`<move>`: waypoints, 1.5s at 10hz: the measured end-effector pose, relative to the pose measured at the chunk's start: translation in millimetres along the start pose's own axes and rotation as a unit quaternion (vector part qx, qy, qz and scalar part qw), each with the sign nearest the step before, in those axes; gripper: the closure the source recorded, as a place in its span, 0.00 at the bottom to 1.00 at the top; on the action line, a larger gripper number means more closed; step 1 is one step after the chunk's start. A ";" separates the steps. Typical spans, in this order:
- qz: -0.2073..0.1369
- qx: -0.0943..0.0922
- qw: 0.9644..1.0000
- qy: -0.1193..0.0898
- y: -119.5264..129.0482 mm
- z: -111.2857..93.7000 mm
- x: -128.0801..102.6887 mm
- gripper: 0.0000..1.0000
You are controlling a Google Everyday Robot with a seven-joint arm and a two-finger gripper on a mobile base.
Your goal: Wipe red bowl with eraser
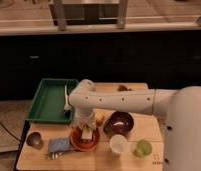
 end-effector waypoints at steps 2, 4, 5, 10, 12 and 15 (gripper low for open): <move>-0.025 -0.003 1.000 -0.002 -21.8 0.6 -2.6 1.00; -0.060 -0.007 0.998 -0.007 -37.9 0.9 -16.4 1.00; -0.072 -0.008 0.997 -0.009 -41.5 1.2 -25.6 1.00; -0.092 -0.015 0.995 -0.026 -22.3 8.3 -72.2 1.00; -0.076 -0.016 0.997 -0.028 -0.7 8.4 -73.0 1.00; -0.023 -0.016 0.999 -0.018 34.7 5.0 -52.5 1.00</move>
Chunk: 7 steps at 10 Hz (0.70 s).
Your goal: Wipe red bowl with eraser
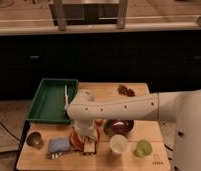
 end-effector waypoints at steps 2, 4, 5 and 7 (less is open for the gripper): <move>0.018 -0.005 1.000 0.009 5.2 -7.4 24.7 1.00; 0.020 -0.013 1.000 0.013 1.1 -11.8 38.2 1.00; 0.012 -0.017 1.000 0.014 -9.1 -13.6 43.3 1.00; -0.008 -0.023 1.000 0.013 -33.6 -14.8 48.2 1.00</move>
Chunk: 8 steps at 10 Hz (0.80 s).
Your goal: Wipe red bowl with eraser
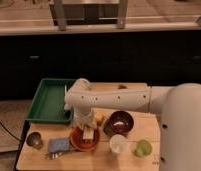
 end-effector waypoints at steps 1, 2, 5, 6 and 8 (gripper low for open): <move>-0.011 -0.001 1.000 0.000 -11.3 -0.8 0.5 1.00; -0.038 -0.003 0.999 -0.002 -33.0 -1.7 -1.4 1.00; -0.083 -0.004 0.997 -0.010 -49.7 0.3 -19.1 1.00; -0.093 -0.002 0.996 -0.013 -50.6 2.1 -30.8 1.00; -0.097 0.000 0.995 -0.022 -41.4 7.8 -47.9 1.00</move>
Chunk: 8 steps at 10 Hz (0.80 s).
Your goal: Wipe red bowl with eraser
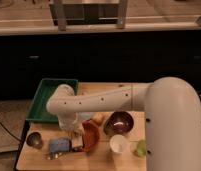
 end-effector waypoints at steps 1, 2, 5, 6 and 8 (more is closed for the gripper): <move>0.006 0.001 1.000 -0.003 9.3 2.8 -5.2 1.00; 0.016 0.001 1.000 -0.007 23.3 5.7 -10.7 1.00; 0.057 -0.003 0.998 -0.013 65.5 12.9 -17.2 1.00; 0.067 -0.004 0.998 -0.012 70.9 12.5 -15.1 1.00; 0.087 -0.008 0.996 -0.003 79.2 6.5 3.9 1.00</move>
